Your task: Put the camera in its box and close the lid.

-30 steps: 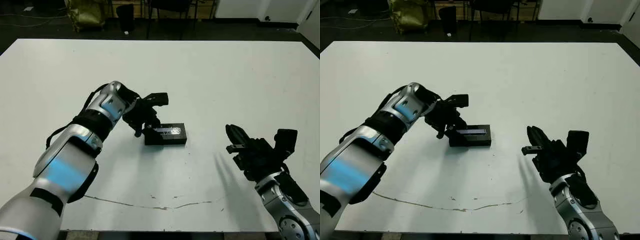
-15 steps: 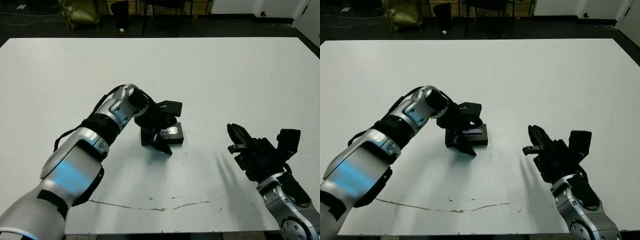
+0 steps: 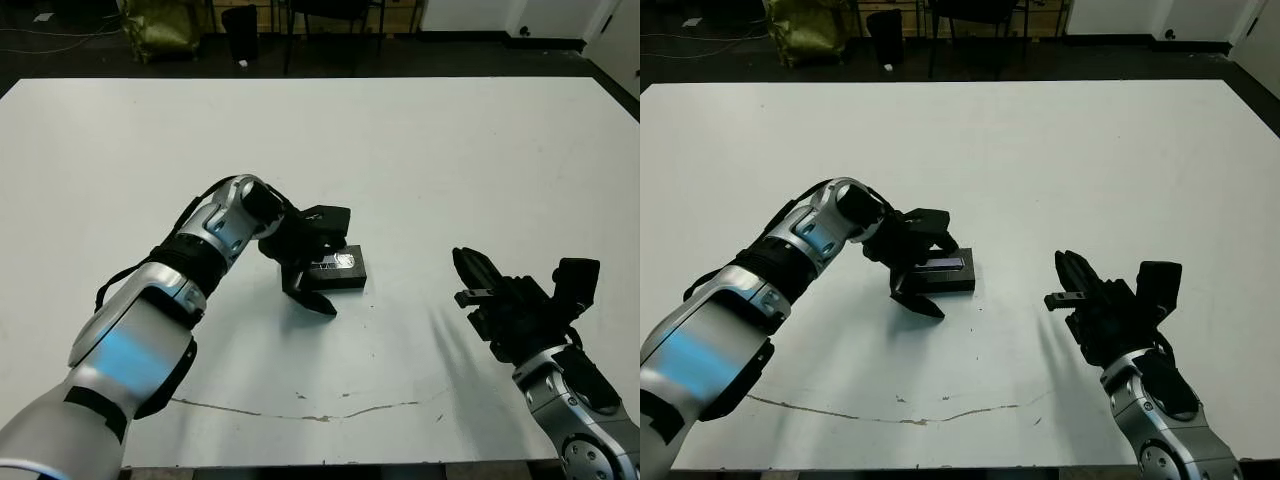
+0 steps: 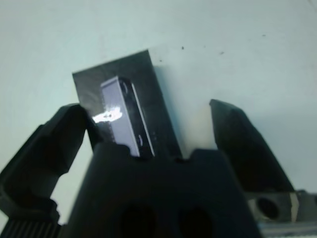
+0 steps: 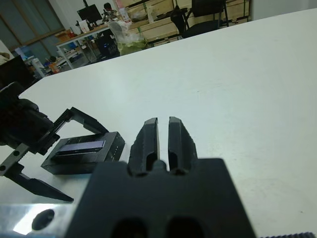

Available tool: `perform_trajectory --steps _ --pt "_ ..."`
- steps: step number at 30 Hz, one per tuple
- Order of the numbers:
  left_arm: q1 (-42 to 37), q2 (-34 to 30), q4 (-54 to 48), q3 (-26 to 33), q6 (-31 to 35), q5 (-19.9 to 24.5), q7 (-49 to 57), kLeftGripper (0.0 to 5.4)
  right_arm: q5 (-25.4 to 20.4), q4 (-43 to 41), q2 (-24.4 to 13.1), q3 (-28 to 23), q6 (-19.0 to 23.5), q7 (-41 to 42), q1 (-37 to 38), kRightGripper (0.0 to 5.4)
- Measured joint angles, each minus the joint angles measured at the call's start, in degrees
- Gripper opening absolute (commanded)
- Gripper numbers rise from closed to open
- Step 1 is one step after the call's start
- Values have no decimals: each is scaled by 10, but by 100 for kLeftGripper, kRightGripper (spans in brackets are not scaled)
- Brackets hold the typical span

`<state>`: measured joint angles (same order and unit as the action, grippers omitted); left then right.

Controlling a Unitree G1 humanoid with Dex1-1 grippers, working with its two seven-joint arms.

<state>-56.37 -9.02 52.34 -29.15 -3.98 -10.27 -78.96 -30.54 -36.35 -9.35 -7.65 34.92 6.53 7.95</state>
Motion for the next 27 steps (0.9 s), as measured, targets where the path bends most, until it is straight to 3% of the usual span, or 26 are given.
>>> perform_trajectory --steps 11,27 --pt "25 -7 -8 20 -51 11 34 539 8 9 0 3 -9 8 1 0" --pt "52 -40 -19 46 -16 29 33 539 9 21 -1 2 -14 20 0 0"
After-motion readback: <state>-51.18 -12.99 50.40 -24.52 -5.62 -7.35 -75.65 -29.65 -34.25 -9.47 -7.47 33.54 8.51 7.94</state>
